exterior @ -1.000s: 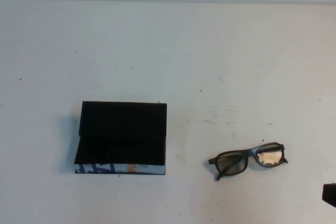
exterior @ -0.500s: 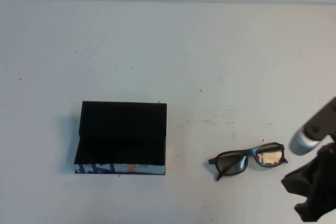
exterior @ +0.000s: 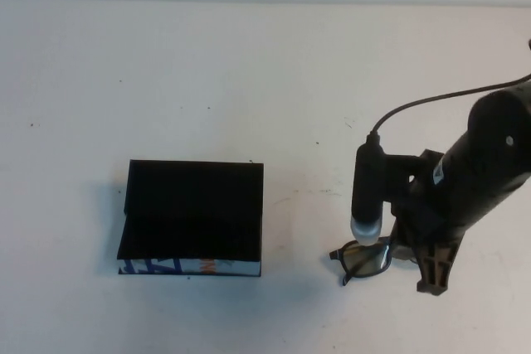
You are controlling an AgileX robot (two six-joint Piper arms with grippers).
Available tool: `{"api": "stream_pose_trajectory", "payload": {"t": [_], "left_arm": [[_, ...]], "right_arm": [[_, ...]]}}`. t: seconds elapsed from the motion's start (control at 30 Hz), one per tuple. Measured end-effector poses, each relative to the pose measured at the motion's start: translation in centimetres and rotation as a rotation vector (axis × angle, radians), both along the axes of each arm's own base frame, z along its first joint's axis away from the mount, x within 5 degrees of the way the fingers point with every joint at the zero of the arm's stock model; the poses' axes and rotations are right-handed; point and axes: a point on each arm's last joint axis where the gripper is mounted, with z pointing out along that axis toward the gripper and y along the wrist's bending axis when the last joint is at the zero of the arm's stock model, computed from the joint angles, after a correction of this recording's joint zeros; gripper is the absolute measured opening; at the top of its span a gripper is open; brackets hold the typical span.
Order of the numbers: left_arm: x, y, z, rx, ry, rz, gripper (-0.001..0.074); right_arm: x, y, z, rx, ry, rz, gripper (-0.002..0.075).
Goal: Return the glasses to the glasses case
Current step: Pick up the glasses from the table
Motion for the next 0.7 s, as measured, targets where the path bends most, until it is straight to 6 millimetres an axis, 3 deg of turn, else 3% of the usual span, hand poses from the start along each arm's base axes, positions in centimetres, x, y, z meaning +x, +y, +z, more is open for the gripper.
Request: {"api": "stream_pose_trajectory", "payload": {"t": [0.13,0.27,0.37,0.7], "left_arm": [[0.0,0.0,0.0,0.0,0.0,0.0,-0.0004],[0.0,0.0,0.0,0.0,0.0,0.0,-0.0004],[0.0,0.0,0.0,0.0,0.0,0.0,-0.0004],[0.0,0.0,0.0,0.0,0.0,0.0,-0.0004]], "right_arm": [[1.6,-0.4,-0.3,-0.05,0.025,0.099,0.0118],[2.0,-0.7,-0.2,-0.058,0.007,0.148,0.0262],[2.2,-0.8,-0.2,-0.07,-0.01,0.207,0.0326],[4.1,0.0,-2.3,-0.107,-0.004,0.348,0.0353]]}}
